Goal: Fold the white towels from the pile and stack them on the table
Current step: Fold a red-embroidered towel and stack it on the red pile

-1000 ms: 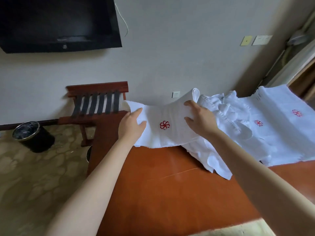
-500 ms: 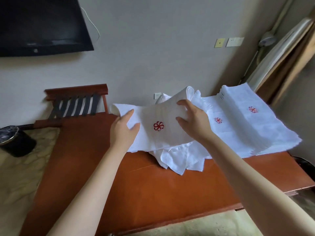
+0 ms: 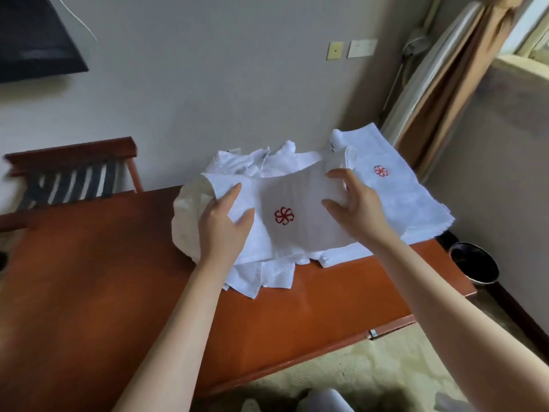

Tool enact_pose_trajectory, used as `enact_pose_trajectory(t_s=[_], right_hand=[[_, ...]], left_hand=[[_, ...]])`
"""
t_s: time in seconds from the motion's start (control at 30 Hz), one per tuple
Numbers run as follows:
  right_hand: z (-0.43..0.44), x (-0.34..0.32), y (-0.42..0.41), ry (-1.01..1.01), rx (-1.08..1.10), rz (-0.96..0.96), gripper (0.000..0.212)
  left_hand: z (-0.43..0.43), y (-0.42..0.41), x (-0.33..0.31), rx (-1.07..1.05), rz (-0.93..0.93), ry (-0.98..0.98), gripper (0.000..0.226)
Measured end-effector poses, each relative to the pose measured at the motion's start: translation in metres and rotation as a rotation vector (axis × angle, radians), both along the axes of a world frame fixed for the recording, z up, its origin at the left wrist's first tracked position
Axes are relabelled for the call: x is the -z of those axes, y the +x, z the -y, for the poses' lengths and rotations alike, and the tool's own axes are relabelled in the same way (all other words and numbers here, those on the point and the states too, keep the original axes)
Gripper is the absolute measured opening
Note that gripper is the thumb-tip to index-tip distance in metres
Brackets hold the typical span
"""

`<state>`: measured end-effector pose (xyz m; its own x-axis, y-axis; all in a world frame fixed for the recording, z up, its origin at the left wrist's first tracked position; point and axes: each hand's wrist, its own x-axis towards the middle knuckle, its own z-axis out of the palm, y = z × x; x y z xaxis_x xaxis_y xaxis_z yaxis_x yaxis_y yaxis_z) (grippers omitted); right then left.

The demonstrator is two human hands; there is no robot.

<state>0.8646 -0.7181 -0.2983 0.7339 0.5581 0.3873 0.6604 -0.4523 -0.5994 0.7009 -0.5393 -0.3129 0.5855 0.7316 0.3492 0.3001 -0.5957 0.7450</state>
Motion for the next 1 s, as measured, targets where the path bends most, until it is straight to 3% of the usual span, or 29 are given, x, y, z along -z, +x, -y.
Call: enact_pose_trajectory(t_s=[0.47,1.0], right_hand=[[0.080,0.016,0.130,-0.015,-0.318,-0.002,0.046],[0.093,0.005,0.219,-0.184,-0.443,0.158,0.046]], left_hand=[[0.116,0.105,0.004,-0.141,-0.185,-0.049,0.050],[0.163,0.202,0.030,-0.203,-0.059,-0.154,0.047]])
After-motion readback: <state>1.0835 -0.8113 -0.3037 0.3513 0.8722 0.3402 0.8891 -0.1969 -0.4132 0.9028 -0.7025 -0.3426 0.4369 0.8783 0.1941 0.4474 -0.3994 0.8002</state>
